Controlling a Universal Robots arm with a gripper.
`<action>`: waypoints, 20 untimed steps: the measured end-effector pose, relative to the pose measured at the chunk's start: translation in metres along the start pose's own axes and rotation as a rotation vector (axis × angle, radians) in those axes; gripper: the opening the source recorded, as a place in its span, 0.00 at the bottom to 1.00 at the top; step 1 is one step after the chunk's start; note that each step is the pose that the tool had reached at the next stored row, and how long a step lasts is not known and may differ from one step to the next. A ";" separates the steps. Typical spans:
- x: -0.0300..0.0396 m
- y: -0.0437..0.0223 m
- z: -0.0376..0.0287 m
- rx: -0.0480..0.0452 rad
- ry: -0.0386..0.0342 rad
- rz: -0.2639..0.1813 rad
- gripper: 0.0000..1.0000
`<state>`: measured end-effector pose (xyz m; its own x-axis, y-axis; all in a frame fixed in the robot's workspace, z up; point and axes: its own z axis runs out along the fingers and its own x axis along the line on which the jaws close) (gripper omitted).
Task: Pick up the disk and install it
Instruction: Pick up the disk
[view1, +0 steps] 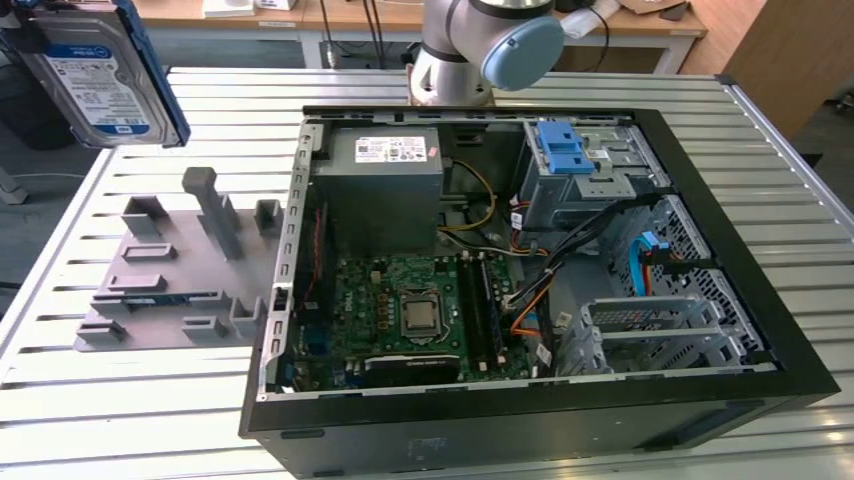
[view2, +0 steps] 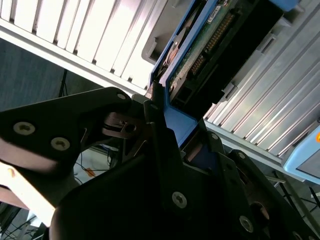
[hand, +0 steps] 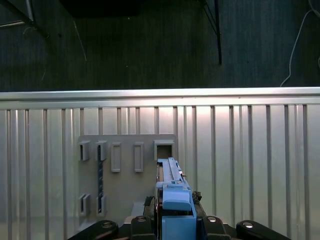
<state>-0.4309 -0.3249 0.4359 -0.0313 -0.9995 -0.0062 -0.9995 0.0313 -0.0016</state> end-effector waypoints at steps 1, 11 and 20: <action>0.0000 0.0000 -0.0013 0.0001 0.0000 0.000 0.36; -0.0001 0.0000 -0.0128 0.0013 0.0000 0.000 0.36; -0.0002 -0.0001 -0.0231 0.0030 -0.0001 0.000 0.36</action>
<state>-0.4308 -0.3249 0.4590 -0.0313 -0.9995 -0.0063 -0.9995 0.0313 -0.0046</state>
